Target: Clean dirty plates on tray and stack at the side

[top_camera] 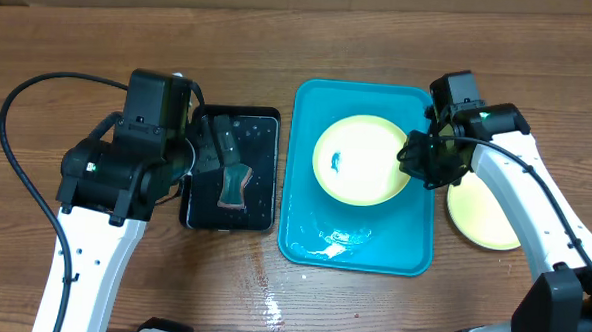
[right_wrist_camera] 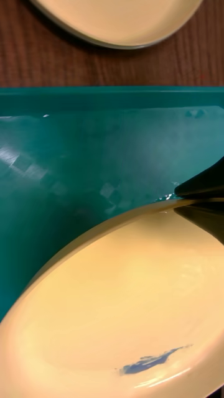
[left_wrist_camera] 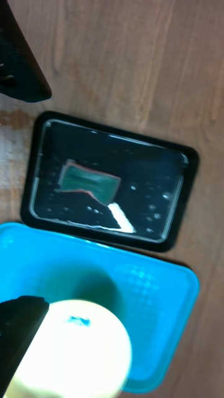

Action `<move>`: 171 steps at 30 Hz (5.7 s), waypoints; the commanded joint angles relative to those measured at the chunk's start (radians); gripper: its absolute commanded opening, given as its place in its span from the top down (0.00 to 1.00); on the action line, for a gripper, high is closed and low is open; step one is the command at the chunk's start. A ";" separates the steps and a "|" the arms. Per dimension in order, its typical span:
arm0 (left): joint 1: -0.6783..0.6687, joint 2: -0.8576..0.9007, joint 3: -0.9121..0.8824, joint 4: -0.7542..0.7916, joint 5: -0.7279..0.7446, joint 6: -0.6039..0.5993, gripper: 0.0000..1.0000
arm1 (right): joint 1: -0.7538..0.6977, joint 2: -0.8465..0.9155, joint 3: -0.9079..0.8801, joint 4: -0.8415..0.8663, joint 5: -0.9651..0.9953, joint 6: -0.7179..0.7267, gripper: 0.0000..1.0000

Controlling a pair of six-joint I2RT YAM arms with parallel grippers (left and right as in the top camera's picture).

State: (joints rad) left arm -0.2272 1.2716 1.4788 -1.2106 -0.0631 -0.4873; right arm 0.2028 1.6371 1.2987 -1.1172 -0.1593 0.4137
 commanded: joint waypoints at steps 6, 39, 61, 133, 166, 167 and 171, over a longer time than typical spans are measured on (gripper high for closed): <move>0.004 0.008 0.022 -0.007 0.011 -0.007 0.00 | 0.079 0.013 -0.282 0.264 -0.027 0.116 0.96; 0.028 0.753 -0.076 0.032 0.088 0.248 0.59 | 0.077 -0.301 -0.147 0.041 0.002 -0.055 0.72; 0.032 0.629 -0.061 0.035 0.127 0.268 0.96 | -0.023 -0.298 -0.148 0.037 0.174 0.172 0.65; 0.024 0.643 0.224 -0.119 0.116 0.282 0.96 | -0.051 -0.088 -0.407 0.374 -0.255 -0.158 0.57; -0.337 0.606 0.107 0.261 0.301 -0.106 0.96 | 0.078 0.077 -0.416 0.510 0.072 0.078 0.96; -0.343 0.606 0.074 0.303 0.324 -0.116 0.96 | 0.078 0.077 -0.416 0.510 0.072 0.078 0.96; -0.365 0.608 -0.054 0.491 0.379 -0.119 0.96 | 0.078 0.077 -0.416 0.509 0.064 0.077 0.96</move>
State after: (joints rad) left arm -0.5716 1.8935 1.4967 -0.7925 0.2546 -0.5510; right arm 0.2821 1.6787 0.8852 -0.6006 -0.1520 0.4599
